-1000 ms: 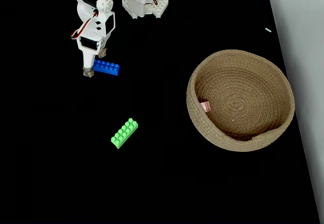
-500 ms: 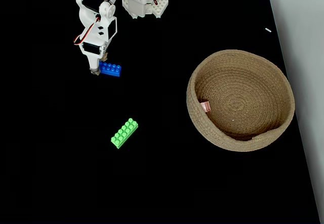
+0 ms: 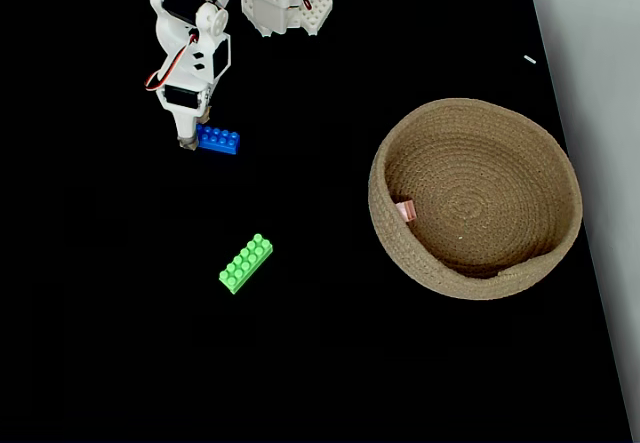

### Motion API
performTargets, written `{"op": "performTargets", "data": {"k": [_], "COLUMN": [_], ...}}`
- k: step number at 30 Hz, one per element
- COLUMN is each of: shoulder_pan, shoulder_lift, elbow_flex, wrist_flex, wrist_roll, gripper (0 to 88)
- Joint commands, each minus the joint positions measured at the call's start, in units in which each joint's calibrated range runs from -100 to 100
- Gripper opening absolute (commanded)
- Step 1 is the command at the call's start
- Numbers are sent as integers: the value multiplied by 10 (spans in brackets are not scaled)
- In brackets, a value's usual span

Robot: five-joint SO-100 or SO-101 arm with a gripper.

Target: Place the lego blocks in the tray

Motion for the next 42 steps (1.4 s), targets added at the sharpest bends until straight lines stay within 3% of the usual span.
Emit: {"op": "performTargets", "data": {"k": [1, 14, 19, 22, 27, 35, 42], "shoulder_pan": [6, 8, -6, -11, -28, -158, -354], "shoulder_lift": [-8, -12, 13, 16, 8, -48, -120], "elbow_flex": [-5, 33, 18, 13, -3, -202, -231], "wrist_flex": [-12, -40, -44, -45, -49, 134, 139], "wrist_roll": [6, 32, 29, 36, 44, -49, -132], "gripper": [192, 201, 111, 6, 2, 2, 2]}}
